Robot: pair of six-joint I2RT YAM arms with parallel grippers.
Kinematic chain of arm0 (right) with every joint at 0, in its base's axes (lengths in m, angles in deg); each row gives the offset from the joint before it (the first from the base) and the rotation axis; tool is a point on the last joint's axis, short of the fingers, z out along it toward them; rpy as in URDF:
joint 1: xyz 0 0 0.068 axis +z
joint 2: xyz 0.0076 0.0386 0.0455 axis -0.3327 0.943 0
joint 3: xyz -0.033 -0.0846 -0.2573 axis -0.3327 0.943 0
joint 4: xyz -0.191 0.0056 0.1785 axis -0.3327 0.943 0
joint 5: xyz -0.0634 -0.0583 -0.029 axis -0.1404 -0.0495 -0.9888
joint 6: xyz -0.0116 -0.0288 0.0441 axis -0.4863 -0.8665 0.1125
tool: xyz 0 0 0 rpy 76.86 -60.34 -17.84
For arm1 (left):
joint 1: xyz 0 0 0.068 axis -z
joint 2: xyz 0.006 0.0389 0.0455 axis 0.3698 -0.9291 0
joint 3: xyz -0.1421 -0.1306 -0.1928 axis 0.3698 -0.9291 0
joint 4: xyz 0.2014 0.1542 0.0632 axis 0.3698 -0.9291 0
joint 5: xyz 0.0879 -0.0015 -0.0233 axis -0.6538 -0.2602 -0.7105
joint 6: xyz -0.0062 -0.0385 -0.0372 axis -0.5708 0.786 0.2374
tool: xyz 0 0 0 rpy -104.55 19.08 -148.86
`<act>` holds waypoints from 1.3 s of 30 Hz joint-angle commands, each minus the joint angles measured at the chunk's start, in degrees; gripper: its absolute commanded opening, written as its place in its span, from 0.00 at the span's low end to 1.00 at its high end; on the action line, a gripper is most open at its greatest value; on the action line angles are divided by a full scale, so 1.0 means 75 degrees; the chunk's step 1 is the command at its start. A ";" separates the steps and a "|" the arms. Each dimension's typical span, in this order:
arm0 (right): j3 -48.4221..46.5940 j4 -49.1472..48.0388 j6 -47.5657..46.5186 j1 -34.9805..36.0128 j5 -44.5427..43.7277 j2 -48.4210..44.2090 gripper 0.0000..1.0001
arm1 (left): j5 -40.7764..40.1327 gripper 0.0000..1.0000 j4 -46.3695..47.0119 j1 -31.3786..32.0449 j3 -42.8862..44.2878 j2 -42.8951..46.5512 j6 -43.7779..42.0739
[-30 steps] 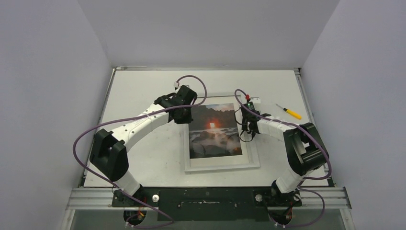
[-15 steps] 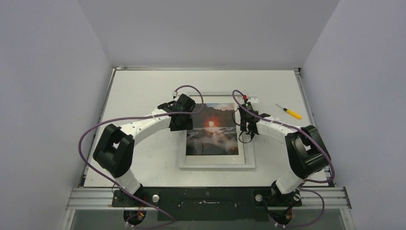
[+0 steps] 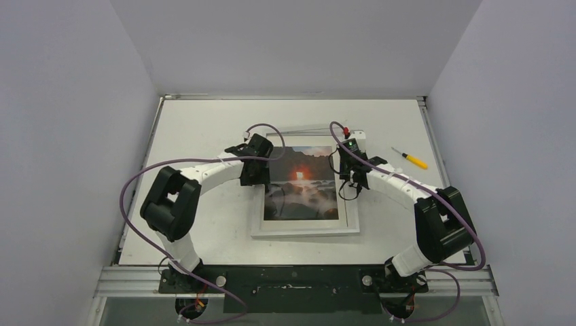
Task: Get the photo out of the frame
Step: Pick up the photo frame item from the photo frame, then place the photo frame item at the center of the board.
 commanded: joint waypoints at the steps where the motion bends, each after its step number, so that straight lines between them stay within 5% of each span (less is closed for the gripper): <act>1: -0.0491 -0.0287 0.0047 0.0107 -0.0251 -0.0509 0.05 | 0.0405 0.46 0.0490 -0.0195 0.0063 -0.0194 -0.0209; 6: -0.0565 -0.0248 0.0065 0.0113 -0.0231 -0.0493 0.05 | 0.0579 0.31 0.0562 -0.0320 0.0074 -0.0475 -0.0224; 11: -0.0729 -0.0187 0.0100 0.0185 -0.0084 -0.0588 0.05 | 0.0558 0.00 0.0519 -0.0506 0.0066 -0.0547 -0.0213; 23: -0.1765 0.0040 0.0641 0.1355 0.0019 -0.0081 0.05 | 0.0694 0.00 -0.0010 -0.1672 -0.0267 0.0974 -0.0540; 32: -0.1490 -0.1370 0.1915 0.2630 -0.0053 0.0861 0.05 | -0.0245 0.00 -0.0995 -0.3012 0.0592 0.0727 -0.0855; 39: -0.1666 -0.2268 0.2583 0.3253 -0.0201 0.1853 0.05 | -0.0688 0.00 0.0085 -0.3814 0.0147 0.0911 -0.1260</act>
